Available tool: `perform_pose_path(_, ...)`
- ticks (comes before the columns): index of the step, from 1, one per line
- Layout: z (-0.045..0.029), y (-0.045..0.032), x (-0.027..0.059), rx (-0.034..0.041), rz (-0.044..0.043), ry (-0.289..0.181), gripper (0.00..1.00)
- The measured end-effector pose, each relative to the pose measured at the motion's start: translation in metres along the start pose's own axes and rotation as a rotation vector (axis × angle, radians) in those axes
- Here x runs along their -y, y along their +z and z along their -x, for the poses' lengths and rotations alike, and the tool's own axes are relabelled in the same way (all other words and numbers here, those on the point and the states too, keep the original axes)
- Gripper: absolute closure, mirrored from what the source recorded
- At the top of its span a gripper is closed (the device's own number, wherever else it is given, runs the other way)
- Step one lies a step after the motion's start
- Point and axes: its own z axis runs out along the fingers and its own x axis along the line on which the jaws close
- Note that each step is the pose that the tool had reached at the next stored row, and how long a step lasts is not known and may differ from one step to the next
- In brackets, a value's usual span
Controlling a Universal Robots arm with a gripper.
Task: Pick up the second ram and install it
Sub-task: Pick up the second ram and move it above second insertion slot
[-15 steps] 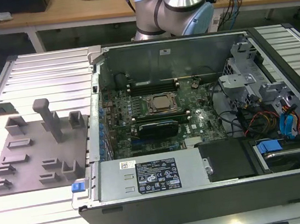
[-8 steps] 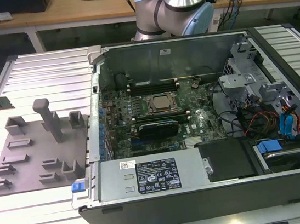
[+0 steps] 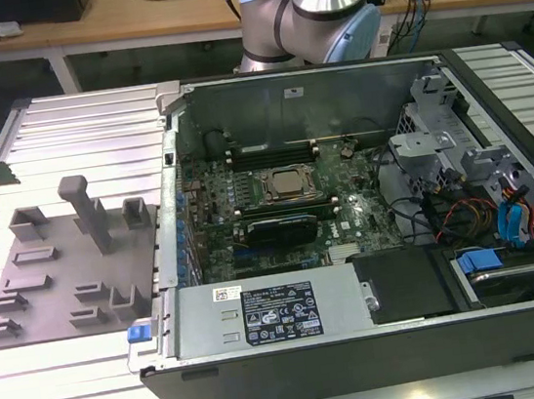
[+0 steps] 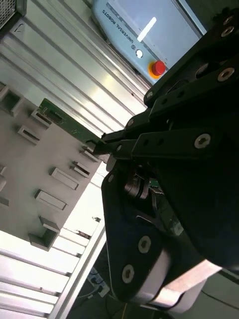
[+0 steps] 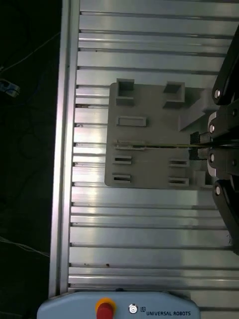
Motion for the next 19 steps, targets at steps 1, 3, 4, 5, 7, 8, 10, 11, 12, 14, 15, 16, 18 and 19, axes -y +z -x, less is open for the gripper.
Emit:
perform_pose_path(1,0.0000,0.0000,0.0000,0.0000,0.0005,-0.015,0.89)
perform_pose_path(3,0.0000,0.0000,0.0001,0.0000,0.0005,-0.015,0.89)
perform_pose_path(4,-0.0001,-0.0001,0.0014,0.0000,0.0007,-0.015,0.89)
perform_pose_path(5,-0.0002,0.0000,0.0040,-0.0001,0.0005,-0.015,0.89)
perform_pose_path(7,-0.0009,-0.0001,0.0146,-0.0003,0.0007,-0.015,0.89)
perform_pose_path(8,-0.0013,-0.0001,0.0225,-0.0005,0.0008,-0.015,0.89)
perform_pose_path(10,-0.0020,-0.0001,0.0347,-0.0006,0.0011,-0.015,0.89)
perform_pose_path(11,-0.0023,-0.0001,0.0390,-0.0006,0.0011,-0.015,0.89)
perform_pose_path(12,-0.0027,0.0000,0.0450,-0.0007,0.0012,-0.015,0.89)
perform_pose_path(14,-0.0037,0.0001,0.0618,-0.0011,0.0012,-0.015,0.89)
perform_pose_path(15,-0.0040,0.0001,0.0670,-0.0011,0.0013,-0.015,0.89)
perform_pose_path(16,-0.0045,0.0001,0.0770,-0.0013,0.0014,-0.015,0.89)
perform_pose_path(18,-0.0049,0.0001,0.0890,-0.0013,0.0014,-0.015,0.89)
perform_pose_path(19,-0.0051,0.0001,0.0953,-0.0014,0.0013,-0.015,0.89)
